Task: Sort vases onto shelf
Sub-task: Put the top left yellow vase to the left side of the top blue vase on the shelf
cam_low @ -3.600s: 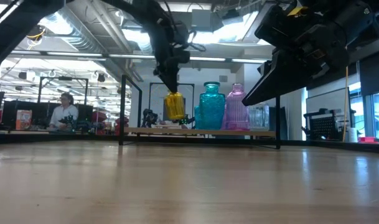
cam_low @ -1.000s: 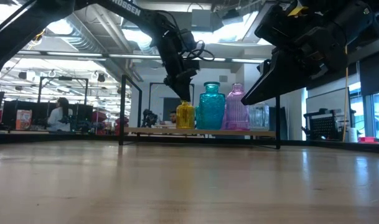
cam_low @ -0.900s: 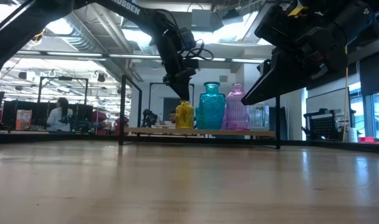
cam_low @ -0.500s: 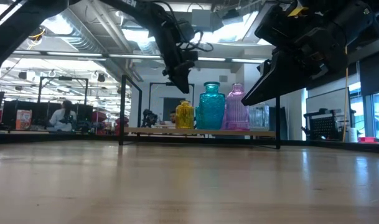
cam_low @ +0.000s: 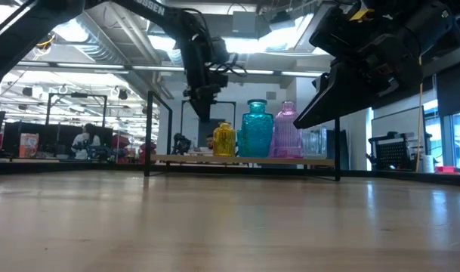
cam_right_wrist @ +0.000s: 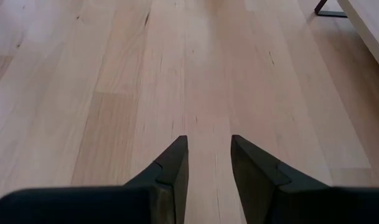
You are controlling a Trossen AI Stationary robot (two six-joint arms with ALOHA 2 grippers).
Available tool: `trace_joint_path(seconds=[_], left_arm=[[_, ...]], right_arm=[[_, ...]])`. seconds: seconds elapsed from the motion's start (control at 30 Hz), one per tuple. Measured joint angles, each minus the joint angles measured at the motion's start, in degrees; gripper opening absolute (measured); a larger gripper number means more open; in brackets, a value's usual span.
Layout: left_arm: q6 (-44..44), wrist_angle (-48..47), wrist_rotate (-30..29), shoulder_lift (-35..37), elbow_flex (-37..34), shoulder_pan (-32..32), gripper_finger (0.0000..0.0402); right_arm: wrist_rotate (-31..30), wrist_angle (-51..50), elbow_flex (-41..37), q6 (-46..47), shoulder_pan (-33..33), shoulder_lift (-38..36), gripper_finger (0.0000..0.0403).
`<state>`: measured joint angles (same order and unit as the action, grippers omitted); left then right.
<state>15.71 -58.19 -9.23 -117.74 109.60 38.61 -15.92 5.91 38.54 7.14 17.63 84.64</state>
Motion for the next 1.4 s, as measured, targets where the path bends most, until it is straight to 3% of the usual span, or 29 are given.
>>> trace_joint_path(seconds=[0.37, 1.4], left_arm=[[3.98, 0.33, -6.46, -3.09, -0.04, 0.00, 0.0116], [5.99, 4.15, -2.02, -3.84, -0.04, -1.71, 0.0116]], right_arm=[[0.04, -0.03, -0.02, 0.00, -0.02, 0.00, 0.0106], [0.07, 0.02, -0.02, 0.00, -0.01, 0.00, 0.0106]])
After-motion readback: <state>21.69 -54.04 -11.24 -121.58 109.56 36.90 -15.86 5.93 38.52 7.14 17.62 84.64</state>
